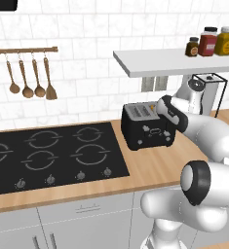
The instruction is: Start the toaster. Once the lever pops up, take the bread to the plate on the dining counter.
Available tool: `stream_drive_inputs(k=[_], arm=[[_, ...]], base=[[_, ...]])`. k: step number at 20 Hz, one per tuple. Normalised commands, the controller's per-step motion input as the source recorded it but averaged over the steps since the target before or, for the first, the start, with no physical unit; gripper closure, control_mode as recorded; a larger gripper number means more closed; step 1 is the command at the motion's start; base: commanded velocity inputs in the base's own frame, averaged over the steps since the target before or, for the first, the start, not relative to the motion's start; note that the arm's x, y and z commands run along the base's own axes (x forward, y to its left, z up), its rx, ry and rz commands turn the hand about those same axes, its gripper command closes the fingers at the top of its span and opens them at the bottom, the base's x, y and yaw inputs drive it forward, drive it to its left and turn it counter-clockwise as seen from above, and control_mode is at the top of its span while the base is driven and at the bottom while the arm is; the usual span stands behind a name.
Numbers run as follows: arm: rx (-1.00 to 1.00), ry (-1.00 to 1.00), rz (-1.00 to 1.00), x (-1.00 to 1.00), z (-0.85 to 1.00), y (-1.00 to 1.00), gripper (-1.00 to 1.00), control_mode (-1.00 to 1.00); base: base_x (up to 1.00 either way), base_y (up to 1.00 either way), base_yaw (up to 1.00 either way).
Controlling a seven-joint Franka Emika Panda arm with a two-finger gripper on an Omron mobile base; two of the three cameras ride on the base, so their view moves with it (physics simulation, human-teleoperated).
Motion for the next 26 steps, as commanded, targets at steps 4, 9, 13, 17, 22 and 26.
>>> stream_drive_inputs(k=[4, 9, 13, 17, 22, 26], arm=[[0.0, 0.0, 0.0, 0.0, 0.0, 0.0, -1.0, -1.0], [0.0, 0.0, 0.0, 0.0, 0.0, 0.0, -1.0, -1.0], [0.0, 0.0, 0.0, 0.0, 0.0, 0.0, -1.0, -1.0], [0.0, 0.0, 0.0, 0.0, 0.0, 0.0, -1.0, -1.0], [0.0, 0.0, 0.0, 0.0, 0.0, 0.0, -1.0, -1.0], [0.0, 0.0, 0.0, 0.0, 0.0, 0.0, -1.0, -1.0]], base=[[0.0, 0.0, 0.0], [0.0, 0.0, 0.0], [0.0, 0.0, 0.0], [0.0, 0.0, 0.0], [0.0, 0.0, 0.0], [0.0, 0.0, 0.0]])
